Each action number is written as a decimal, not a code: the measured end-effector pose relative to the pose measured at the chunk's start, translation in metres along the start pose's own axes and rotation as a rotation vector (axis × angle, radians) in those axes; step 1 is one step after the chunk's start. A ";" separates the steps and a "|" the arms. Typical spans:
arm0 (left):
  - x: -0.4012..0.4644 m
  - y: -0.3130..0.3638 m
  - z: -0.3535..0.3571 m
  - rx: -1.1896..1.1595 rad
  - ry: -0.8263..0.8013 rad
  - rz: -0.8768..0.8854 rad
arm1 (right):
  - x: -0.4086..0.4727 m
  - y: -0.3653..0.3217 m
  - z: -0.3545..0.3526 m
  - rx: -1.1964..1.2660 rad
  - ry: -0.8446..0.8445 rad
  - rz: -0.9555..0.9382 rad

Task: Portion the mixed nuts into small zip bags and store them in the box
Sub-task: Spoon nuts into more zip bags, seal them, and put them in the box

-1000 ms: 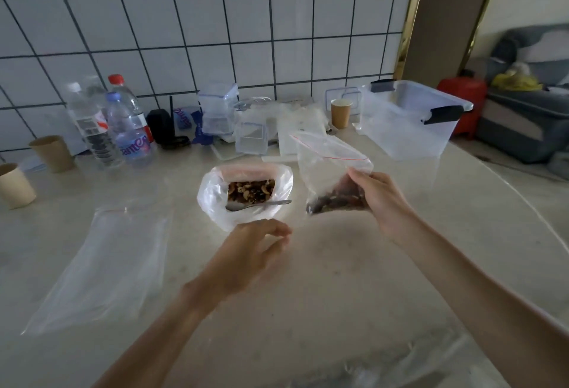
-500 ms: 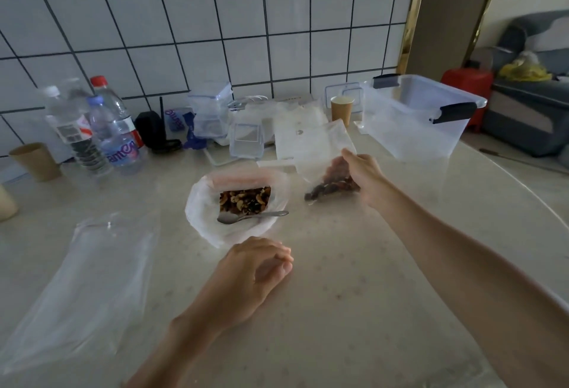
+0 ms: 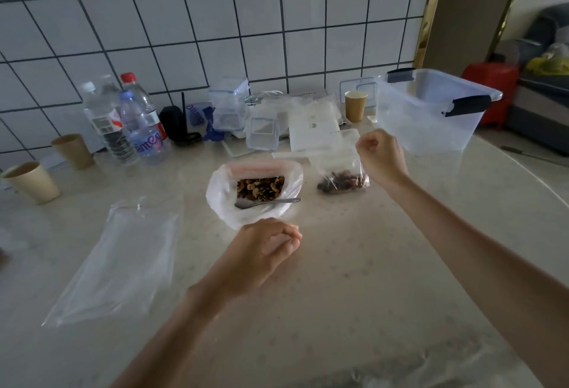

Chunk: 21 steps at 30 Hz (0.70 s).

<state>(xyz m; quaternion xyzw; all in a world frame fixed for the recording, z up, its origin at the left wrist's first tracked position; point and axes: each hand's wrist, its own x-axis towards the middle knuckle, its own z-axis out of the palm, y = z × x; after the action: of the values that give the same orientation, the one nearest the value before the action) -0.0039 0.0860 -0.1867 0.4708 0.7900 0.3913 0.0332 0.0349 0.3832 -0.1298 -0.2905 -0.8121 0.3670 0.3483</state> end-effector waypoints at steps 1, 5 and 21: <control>-0.001 0.003 -0.004 -0.024 0.007 -0.011 | -0.010 -0.007 -0.001 0.031 -0.020 -0.034; -0.012 0.012 -0.032 -0.077 0.043 -0.085 | -0.053 -0.035 0.006 0.127 -0.205 -0.165; -0.084 -0.127 -0.162 0.468 0.531 -0.749 | -0.148 -0.031 0.091 0.014 -0.608 -0.733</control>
<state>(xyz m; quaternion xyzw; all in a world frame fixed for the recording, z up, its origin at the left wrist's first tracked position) -0.1169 -0.1060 -0.1836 0.0350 0.9520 0.2713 -0.1370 0.0440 0.2226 -0.2019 0.1380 -0.9237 0.2939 0.2032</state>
